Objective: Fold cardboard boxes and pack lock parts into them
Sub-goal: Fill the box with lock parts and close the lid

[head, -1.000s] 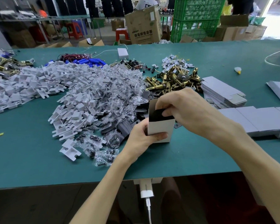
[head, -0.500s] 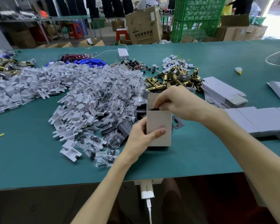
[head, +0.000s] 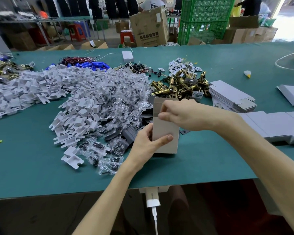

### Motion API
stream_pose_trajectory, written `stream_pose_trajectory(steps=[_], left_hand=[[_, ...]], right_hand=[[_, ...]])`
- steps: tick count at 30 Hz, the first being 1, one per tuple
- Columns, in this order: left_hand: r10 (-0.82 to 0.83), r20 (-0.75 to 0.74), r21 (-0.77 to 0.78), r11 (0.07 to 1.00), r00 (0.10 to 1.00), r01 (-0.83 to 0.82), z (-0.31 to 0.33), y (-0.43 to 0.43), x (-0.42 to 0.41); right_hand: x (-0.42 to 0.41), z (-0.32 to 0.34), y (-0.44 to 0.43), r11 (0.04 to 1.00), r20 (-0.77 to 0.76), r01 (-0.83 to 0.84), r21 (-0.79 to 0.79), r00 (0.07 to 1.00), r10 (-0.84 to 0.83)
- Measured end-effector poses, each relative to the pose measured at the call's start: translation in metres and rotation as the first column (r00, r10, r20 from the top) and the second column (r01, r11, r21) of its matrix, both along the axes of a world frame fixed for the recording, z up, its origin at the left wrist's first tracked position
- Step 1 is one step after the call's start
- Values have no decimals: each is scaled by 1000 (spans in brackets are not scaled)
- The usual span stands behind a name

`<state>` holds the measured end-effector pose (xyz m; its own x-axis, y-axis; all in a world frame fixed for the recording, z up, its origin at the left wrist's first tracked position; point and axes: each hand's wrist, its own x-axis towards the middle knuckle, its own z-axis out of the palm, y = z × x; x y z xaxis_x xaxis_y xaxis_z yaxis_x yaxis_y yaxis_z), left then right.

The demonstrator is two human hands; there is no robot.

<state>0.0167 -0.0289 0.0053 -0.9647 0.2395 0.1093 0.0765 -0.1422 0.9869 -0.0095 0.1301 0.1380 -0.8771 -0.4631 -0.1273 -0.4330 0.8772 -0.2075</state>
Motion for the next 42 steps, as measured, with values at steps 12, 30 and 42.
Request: stream_pose_trajectory(steps=[12, 30, 42], left_hand=[[-27, -47, -3, 1000, 999, 27, 4, -1, 2], [119, -6, 39, 992, 993, -118, 3, -2, 1], [263, 84, 145, 951, 961, -273, 3, -3, -1]], right_hand=[[9, -8, -8, 999, -41, 10, 34, 999, -8], [10, -5, 1, 952, -204, -49, -303, 979, -14], [-28, -74, 40, 788, -160, 225, -573, 912, -377]])
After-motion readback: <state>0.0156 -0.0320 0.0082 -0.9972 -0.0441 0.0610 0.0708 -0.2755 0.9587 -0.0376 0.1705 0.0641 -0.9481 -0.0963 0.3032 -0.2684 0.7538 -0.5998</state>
